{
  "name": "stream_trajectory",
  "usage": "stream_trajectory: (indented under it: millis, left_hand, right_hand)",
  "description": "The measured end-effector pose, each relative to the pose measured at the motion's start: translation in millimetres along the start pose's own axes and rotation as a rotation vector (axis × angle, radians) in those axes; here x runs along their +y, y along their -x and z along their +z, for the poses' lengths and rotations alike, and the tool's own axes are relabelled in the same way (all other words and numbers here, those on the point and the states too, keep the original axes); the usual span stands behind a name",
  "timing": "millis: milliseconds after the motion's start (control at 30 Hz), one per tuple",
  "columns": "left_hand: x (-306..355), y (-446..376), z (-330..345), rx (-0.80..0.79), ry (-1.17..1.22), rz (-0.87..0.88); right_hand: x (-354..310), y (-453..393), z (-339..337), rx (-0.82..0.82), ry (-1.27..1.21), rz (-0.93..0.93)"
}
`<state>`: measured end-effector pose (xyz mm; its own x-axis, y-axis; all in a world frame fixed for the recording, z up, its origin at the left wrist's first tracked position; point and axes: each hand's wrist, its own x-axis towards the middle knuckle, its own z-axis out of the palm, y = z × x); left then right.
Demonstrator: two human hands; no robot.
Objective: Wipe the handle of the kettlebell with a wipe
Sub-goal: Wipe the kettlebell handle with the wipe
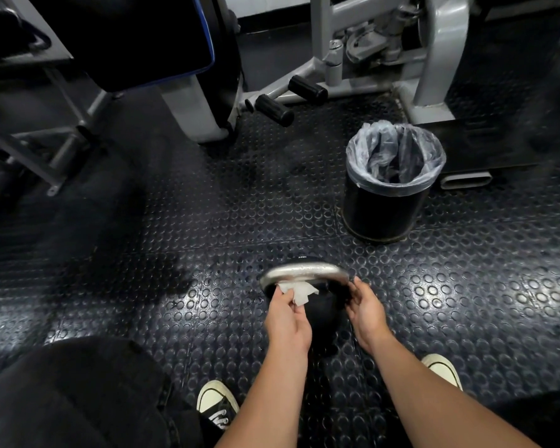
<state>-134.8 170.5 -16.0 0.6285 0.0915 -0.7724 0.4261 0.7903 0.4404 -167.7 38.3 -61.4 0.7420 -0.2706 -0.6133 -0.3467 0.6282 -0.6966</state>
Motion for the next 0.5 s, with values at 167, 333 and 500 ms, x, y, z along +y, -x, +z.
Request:
stream_trajectory:
  millis: [167,333,500]
  left_hand:
    - [-0.2,2.5,4.0,0.032,-0.041,-0.033]
    - [0.0,-7.1,3.4,-0.021,-0.06,-0.01]
    - [2.6,-3.0,3.6,-0.031,-0.059,-0.034]
  right_hand:
    - [-1.7,1.1,0.6,0.021,-0.002,0.001]
    - [0.2,-0.9,-0.4,0.023,-0.007,0.001]
    - [0.9,-2.6,-1.7,0.03,-0.011,0.008]
